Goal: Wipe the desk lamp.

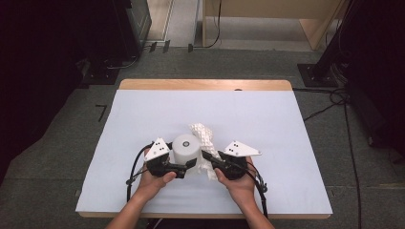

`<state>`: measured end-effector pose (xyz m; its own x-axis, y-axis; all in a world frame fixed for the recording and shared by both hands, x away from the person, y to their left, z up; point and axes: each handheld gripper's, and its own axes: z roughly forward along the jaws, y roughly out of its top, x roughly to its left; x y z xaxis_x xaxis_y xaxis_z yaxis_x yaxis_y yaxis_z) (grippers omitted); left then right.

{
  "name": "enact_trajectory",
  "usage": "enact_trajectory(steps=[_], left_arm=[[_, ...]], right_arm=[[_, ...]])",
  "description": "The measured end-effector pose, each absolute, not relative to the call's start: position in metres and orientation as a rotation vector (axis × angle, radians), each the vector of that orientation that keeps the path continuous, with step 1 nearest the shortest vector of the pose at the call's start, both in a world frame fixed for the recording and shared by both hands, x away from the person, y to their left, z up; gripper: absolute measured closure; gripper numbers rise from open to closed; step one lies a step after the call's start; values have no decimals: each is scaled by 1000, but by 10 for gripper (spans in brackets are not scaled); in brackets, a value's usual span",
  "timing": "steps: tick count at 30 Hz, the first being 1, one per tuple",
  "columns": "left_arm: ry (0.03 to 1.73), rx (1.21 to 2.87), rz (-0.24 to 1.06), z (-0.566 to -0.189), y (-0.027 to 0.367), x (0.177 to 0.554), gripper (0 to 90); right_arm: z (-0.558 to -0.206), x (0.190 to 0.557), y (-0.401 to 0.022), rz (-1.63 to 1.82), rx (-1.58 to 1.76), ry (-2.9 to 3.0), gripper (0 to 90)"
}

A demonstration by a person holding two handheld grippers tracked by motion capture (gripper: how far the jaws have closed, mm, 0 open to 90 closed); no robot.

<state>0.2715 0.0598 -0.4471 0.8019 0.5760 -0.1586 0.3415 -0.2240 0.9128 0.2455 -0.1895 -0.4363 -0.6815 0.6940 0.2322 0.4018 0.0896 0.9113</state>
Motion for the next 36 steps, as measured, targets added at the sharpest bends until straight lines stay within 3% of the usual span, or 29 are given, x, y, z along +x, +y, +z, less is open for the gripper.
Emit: enact_trajectory(steps=[15, 27, 36], left_arm=[[738, 1774, 270, -438, 77, 278, 89], [697, 1839, 263, -447, 59, 274, 89], [732, 1786, 274, -438, 73, 279, 89]], right_arm=[[-460, 250, -175, 1556, 1112, 2237, 800], [-434, 248, -192, 1646, 1085, 2103, 800], [-463, 252, -176, 1545, 1127, 2232, 800]])
